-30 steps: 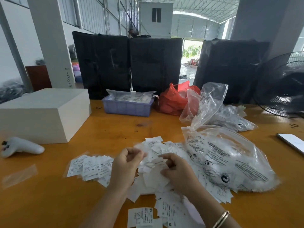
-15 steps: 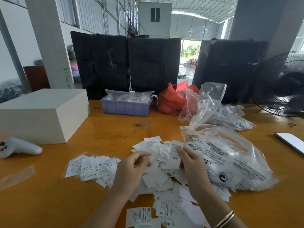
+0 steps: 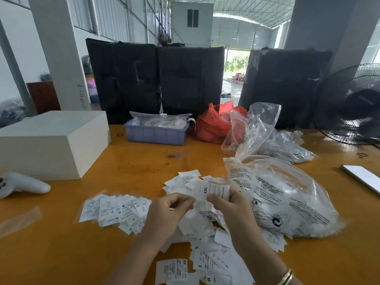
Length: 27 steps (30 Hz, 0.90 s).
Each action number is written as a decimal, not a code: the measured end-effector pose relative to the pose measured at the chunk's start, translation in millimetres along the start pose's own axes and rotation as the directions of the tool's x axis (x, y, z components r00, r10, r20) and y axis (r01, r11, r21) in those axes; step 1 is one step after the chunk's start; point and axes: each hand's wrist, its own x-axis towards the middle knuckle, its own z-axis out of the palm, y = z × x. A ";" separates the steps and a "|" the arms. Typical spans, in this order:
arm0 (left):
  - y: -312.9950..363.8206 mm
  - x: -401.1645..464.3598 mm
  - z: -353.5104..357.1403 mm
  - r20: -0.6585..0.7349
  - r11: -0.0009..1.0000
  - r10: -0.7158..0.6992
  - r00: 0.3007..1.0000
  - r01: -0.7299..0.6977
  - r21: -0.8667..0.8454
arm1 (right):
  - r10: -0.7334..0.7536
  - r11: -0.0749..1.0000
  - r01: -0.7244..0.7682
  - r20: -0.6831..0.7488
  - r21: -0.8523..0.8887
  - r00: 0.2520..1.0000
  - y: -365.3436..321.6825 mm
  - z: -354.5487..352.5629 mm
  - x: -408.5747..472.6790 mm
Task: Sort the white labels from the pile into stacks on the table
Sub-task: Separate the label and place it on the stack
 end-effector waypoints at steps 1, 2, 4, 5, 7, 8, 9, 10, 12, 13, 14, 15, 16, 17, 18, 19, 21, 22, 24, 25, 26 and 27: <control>0.2 0.6 -0.6 -0.008 1.000 0.001 1.000 -0.001 -0.010 | 0.001 0.999 -0.001 -0.001 -0.042 1.000 0.4 -0.4 -0.4; 0.7 0.7 -1.1 -0.017 1.000 0.004 1.000 -0.004 -0.018 | 0.003 0.998 -0.004 -0.007 -0.070 1.000 0.9 -1.1 -0.2; 1.5 0.5 -2.1 -0.033 0.999 0.008 0.999 -0.009 -0.033 | 0.011 0.995 -0.013 -0.013 -0.102 1.000 1.1 -1.4 -0.2; 1.8 0.1 -2.2 -0.044 0.999 0.010 0.999 -0.012 -0.042 | 0.018 0.994 -0.019 -0.011 -0.106 1.000 1.1 -1.0 -0.2; 2.3 -0.2 -2.3 -0.050 0.998 0.007 0.999 -0.011 -0.069 | 0.034 0.991 -0.033 0.006 -0.126 0.999 1.8 -0.2 0.0; 2.7 0.2 -2.4 -0.041 0.997 0.005 0.999 -0.008 -0.074 | 0.043 0.985 -0.039 0.021 -0.166 0.999 1.9 -0.4 0.3; 2.8 0.7 -2.6 -0.021 0.998 0.004 1.000 -0.006 -0.068 | 0.049 0.976 -0.039 0.042 -0.215 0.998 1.9 -0.7 0.5; 3.6 0.9 -2.7 0.008 0.998 0.003 1.000 -0.003 -0.058 | 0.049 0.964 -0.029 0.069 -0.265 0.996 2.1 -1.0 0.8; 4.4 0.5 -2.5 0.064 0.999 -0.015 0.998 0.017 -0.043 | 0.041 0.942 0.005 0.129 -0.336 0.991 3.0 -0.5 0.3; 4.3 0.3 -2.2 0.079 0.999 -0.029 0.996 0.032 -0.040 | 0.038 0.934 0.018 0.149 -0.356 0.988 3.5 0.3 -0.6; 4.2 0.2 -2.0 0.081 0.998 -0.042 0.996 0.046 -0.042 | 0.032 0.934 0.025 0.154 -0.356 0.988 3.8 1.2 -1.2; 3.7 0.5 -2.0 0.069 0.996 -0.061 0.996 0.064 -0.055 | 0.024 0.944 0.023 0.138 -0.329 0.990 4.5 1.8 -1.1; 3.4 0.9 -2.3 0.048 0.992 -0.088 0.995 0.092 -0.081 | 0.013 0.959 0.016 0.102 -0.281 0.995 5.0 1.6 -0.6; 3.6 1.3 -2.9 0.027 0.985 -0.124 0.992 0.126 -0.119 | -0.001 0.975 0.014 0.060 -0.223 0.998 5.3 0.6 0.5; 3.8 1.9 -3.5 0.014 0.975 -0.158 0.987 0.158 -0.159 | -0.017 0.984 0.021 0.021 -0.179 1.000 4.6 -0.7 1.5; 3.6 2.3 -4.0 0.007 0.966 -0.182 0.983 0.180 -0.186 | -0.034 0.985 0.033 -0.004 -0.170 0.999 4.1 -1.9 2.4; 4.3 1.8 -3.7 0.008 0.958 -0.206 0.978 0.204 -0.203 | -0.052 0.978 0.050 -0.006 -0.205 0.999 6.3 -1.7 2.7; 5.1 1.1 -3.1 0.011 0.956 -0.210 0.978 0.208 -0.205 | -0.047 0.974 0.047 0.005 -0.222 0.999 8.1 0.2 2.1; 5.9 -0.3 -1.7 0.006 0.959 -0.209 0.978 0.206 -0.197 | -0.056 0.955 0.062 0.029 -0.291 0.998 11.9 4.2 0.7; 6.1 -0.3 -1.6 -0.006 0.961 -0.209 0.978 0.204 -0.188 | -0.089 0.931 0.096 0.036 -0.351 0.995 14.4 5.3 0.4; 6.1 -0.3 -2.1 -0.020 0.963 -0.209 0.978 0.203 -0.180 | -0.135 0.900 0.138 0.038 -0.413 0.990 16.5 6.0 0.0; 6.1 0.2 -2.5 -0.032 0.964 -0.211 0.977 0.202 -0.175 | -0.185 0.864 0.183 0.043 -0.470 0.982 17.8 6.2 -0.5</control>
